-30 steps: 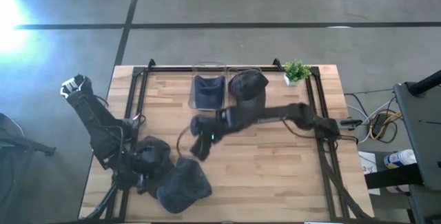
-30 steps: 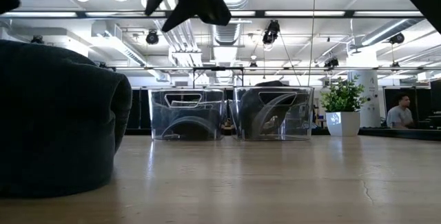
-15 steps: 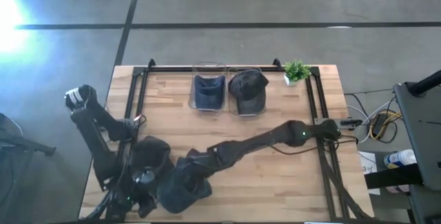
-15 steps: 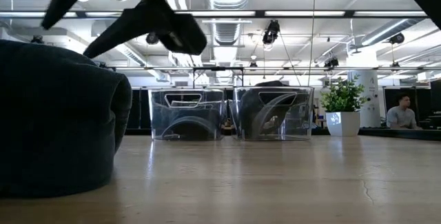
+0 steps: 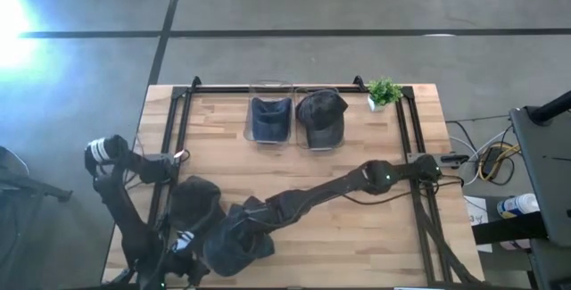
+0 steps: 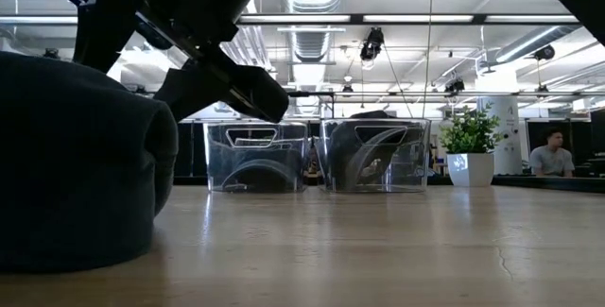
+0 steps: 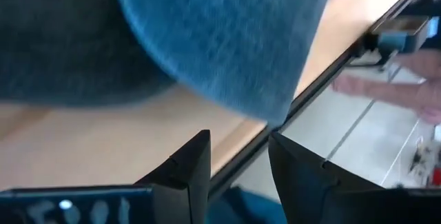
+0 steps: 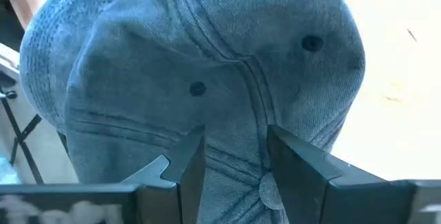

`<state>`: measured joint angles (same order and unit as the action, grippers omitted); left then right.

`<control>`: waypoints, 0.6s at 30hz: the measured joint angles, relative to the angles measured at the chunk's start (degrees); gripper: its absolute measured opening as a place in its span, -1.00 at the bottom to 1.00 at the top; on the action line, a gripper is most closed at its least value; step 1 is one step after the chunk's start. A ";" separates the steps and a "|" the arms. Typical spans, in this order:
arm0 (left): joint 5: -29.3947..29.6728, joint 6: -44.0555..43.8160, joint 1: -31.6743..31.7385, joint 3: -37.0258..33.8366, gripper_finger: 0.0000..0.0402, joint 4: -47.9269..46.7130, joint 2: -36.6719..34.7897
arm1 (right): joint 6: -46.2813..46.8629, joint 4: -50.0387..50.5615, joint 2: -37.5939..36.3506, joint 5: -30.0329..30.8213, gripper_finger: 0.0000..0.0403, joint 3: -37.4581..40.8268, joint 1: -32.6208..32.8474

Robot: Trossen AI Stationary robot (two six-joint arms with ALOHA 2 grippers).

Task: Pick & Place hat
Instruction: Put the blue cap into the left transparent bin

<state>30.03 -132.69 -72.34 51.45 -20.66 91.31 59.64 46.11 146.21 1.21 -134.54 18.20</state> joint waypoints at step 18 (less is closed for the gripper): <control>26.01 1.97 3.31 -1.75 -0.30 -1.16 3.33 | -0.19 0.02 0.15 -1.48 -0.25 -0.02 0.00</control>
<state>56.04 -130.72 -69.03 49.70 -21.82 94.64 59.44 46.13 146.36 -0.27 -134.56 18.20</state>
